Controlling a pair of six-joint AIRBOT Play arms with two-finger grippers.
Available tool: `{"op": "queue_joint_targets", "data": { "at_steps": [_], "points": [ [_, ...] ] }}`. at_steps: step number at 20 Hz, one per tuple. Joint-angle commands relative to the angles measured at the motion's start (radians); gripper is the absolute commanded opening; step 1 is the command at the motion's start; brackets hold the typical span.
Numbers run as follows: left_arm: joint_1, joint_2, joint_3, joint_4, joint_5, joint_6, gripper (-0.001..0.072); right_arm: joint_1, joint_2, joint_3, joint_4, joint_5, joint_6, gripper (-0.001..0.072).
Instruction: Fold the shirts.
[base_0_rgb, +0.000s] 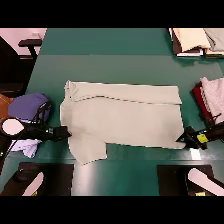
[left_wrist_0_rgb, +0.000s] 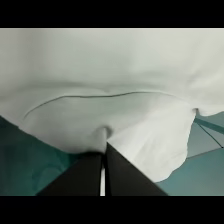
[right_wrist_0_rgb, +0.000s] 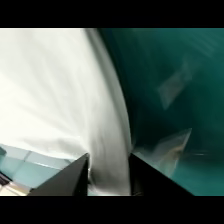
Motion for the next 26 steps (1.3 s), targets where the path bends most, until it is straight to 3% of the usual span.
{"op": "queue_joint_targets", "data": {
  "at_steps": [1,3,6,10,14,20,26],
  "points": [
    [0.001,0.001,0.011,0.011,-0.051,0.015,0.0021,0.087,0.007,-0.009,-0.006,-0.048,-0.002,0.0196],
    [0.001,0.029,0.051,0.055,-0.101,0.005,0.0020,0.103,0.074,-0.009,-0.009,-0.039,-0.002,0.0023],
    [0.001,0.137,0.100,0.116,-0.206,-0.056,0.0019,0.078,0.201,-0.009,-0.010,0.018,-0.002,0.0018],
    [0.001,0.195,0.137,0.056,-0.380,-0.077,0.0020,0.063,0.360,0.034,-0.068,0.088,0.021,0.0017],
    [0.001,0.126,0.227,0.063,-0.222,-0.043,0.0019,0.148,0.349,0.196,-0.085,0.048,0.058,0.0017],
    [0.001,-0.303,0.449,0.090,0.025,0.103,0.0023,0.300,0.021,0.509,-0.085,-0.048,0.077,0.0017],
    [0.001,-0.698,0.654,0.078,0.195,0.150,0.0024,0.361,-0.323,0.785,-0.056,-0.107,0.076,0.0017]
  ]
}}
